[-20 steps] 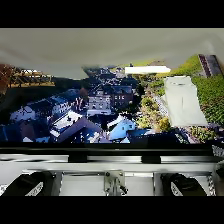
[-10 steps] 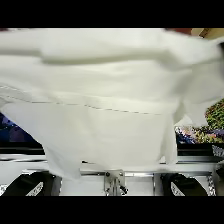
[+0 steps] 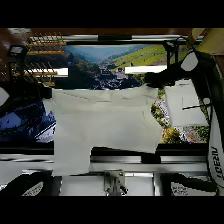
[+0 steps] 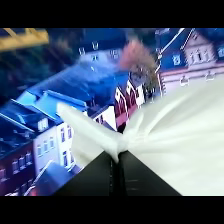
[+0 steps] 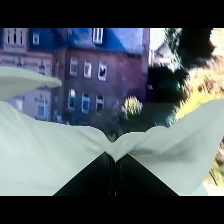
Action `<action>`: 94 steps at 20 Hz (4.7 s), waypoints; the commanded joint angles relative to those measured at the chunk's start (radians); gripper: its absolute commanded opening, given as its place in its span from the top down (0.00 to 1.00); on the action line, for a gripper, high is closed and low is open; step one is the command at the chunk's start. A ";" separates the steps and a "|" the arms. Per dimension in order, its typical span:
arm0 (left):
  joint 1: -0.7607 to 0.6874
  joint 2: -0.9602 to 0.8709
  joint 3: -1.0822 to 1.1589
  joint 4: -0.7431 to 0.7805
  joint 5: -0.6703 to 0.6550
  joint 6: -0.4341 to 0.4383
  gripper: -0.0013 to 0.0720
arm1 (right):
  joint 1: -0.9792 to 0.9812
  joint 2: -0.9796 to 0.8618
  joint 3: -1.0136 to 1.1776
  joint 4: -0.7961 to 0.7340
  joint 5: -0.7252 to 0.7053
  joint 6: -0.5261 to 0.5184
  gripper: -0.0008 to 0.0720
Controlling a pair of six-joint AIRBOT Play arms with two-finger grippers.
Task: Fold the shirts.
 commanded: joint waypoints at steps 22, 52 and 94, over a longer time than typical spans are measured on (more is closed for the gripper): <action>0.652 -0.517 0.175 -0.576 -0.497 0.264 0.00 | -0.380 -0.013 -0.084 0.011 0.429 -0.100 0.26; 0.495 -0.479 -0.207 -0.791 -0.206 0.455 0.95 | -0.296 0.012 -0.647 0.127 0.136 -0.020 0.24; 0.495 0.181 0.432 -0.516 -0.486 0.354 0.95 | -0.284 0.356 0.325 -0.028 0.621 -0.134 0.90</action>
